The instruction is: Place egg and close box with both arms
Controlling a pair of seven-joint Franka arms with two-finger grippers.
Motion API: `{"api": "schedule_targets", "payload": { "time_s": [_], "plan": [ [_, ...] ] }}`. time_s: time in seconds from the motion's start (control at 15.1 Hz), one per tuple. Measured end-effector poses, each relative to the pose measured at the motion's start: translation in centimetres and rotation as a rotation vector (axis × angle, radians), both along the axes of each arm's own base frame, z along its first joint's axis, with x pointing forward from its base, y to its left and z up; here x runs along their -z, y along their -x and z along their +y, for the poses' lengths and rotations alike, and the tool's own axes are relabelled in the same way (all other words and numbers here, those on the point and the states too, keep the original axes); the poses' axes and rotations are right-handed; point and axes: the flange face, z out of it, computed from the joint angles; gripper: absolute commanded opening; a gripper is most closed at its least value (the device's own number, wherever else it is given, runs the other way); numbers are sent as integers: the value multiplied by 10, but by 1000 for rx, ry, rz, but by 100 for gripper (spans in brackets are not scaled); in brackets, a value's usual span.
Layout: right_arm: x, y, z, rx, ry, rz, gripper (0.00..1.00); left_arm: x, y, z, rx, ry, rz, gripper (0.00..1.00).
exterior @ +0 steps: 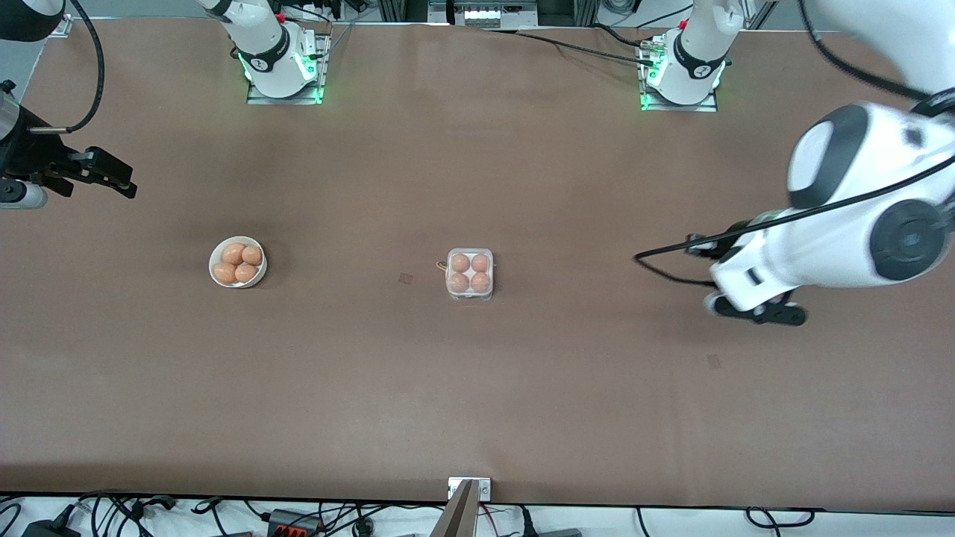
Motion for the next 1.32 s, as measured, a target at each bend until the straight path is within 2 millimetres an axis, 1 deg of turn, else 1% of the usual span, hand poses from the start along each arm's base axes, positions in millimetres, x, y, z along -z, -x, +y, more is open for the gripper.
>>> {"api": "schedule_targets", "payload": {
  "time_s": [0.13,0.2,0.26,0.4,0.46,0.53,0.6,0.73,0.79,0.86,0.93,1.13,1.32],
  "plan": [
    [0,0,0,-18,0,3,100,-23,14,7,-2,-5,8,3],
    [1,0,0,-26,0,4,100,-32,19,15,-11,-5,0,3],
    [1,0,0,-29,-1,5,100,-39,23,28,-24,-4,-5,3],
    [1,0,0,-31,-1,7,100,-43,32,52,-49,0,-25,6],
    [1,0,0,-31,-1,7,100,-41,39,57,-60,1,-51,6],
    [1,0,0,-30,-1,7,100,-37,50,57,-66,0,-80,7],
    [1,0,0,-22,-1,6,100,-31,64,55,-67,-2,-102,10],
    [0,0,0,4,-1,4,100,-18,91,51,-65,-8,-123,22],
    [0,0,0,5,-1,4,100,-13,101,51,-65,-11,-125,39],
    [0,1,0,-6,-1,7,100,-10,105,52,-66,-13,-127,87],
    [1,1,0,-30,-1,12,100,-9,106,53,-68,-13,-128,100],
    [1,2,-2,-61,-2,18,100,-15,102,59,-60,-5,-145,100],
    [1,2,-3,-63,-2,17,100,-31,89,61,-47,1,-177,100]
  ]
}}
